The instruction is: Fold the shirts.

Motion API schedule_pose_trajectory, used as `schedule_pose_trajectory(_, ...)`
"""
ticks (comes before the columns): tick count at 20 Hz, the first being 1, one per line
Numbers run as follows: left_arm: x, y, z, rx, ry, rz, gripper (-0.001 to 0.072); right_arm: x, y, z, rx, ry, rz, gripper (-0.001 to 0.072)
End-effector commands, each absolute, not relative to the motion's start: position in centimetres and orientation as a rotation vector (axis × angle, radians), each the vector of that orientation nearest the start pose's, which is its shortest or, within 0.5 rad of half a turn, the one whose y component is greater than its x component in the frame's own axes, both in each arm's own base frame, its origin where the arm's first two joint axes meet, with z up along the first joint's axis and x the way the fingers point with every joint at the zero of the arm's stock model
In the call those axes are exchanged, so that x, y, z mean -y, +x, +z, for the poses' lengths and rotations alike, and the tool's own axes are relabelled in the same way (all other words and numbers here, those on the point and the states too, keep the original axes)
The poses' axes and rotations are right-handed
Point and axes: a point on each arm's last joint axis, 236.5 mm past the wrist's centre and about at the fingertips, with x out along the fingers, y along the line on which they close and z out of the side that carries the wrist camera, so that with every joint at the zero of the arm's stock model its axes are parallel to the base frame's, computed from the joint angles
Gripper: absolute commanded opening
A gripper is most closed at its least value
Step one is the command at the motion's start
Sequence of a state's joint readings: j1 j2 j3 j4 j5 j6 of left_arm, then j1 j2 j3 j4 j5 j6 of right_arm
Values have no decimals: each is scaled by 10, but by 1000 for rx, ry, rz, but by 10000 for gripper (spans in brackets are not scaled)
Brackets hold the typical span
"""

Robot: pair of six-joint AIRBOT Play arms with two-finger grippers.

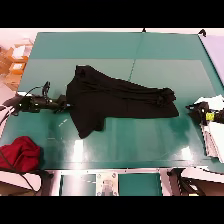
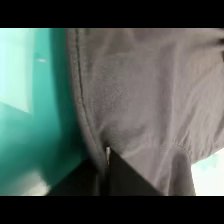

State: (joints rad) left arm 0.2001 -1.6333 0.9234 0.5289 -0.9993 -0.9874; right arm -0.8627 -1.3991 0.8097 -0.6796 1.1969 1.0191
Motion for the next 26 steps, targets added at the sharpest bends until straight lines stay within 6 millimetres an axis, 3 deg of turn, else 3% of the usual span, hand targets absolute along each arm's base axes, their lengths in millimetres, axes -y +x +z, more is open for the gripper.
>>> schedule_pose_trajectory(1, 103, 395, -98, -1262, -818, -467, 19, 107, 307, -86, -1151, 1099, 12, 519)
schedule_pose_trajectory(3, 102, 397, -94, -1258, -803, -479, 19, 101, 305, -101, -1189, 1133, 21, 519)
schedule_pose_trajectory(7, 102, 407, -83, -1235, -785, -502, 19, 69, 317, -129, -1271, 1132, 69, 517)
schedule_pose_trajectory(8, 102, 407, -83, -1234, -783, -502, 19, 64, 324, -130, -1273, 1107, 78, 485)
schedule_pose_trajectory(10, 102, 407, -83, -1234, -782, -502, 19, 60, 343, -123, -1251, 1061, 103, 488)
schedule_pose_trajectory(13, 102, 407, -83, -1236, -782, -504, 19, 57, 354, -115, -1245, 1035, 123, 470)
schedule_pose_trajectory(15, 103, 406, -82, -1240, -786, -512, 19, 50, 349, -111, -1264, 1044, 158, 257)
schedule_pose_trajectory(16, 106, 404, -78, -1244, -789, -529, 19, 43, 345, -106, -1279, 1040, 208, 113)
schedule_pose_trajectory(17, 110, 403, -70, -1250, -789, -567, 18, 37, 342, -98, -1287, 1032, 254, 33)
schedule_pose_trajectory(18, 114, 403, -52, -1243, -786, -606, 18, 36, 343, -86, -1280, 1024, 282, 18)
schedule_pose_trajectory(19, 116, 407, -29, -1215, -768, -641, 17, 37, 351, -65, -1241, 1004, 305, 17)
schedule_pose_trajectory(21, 116, 420, 42, -1092, -694, -692, 17, 43, 381, 7, -1060, 941, 360, 17)
schedule_pose_trajectory(23, 117, 424, 147, -888, -569, -735, 18, 45, 407, 117, -798, 840, 412, 17)
schedule_pose_trajectory(25, 119, 406, 271, -606, -390, -757, 18, 42, 407, 241, -529, 678, 428, 16)
schedule_pose_trajectory(26, 120, 387, 336, -447, -284, -743, 18, 40, 398, 295, -408, 586, 402, 17)
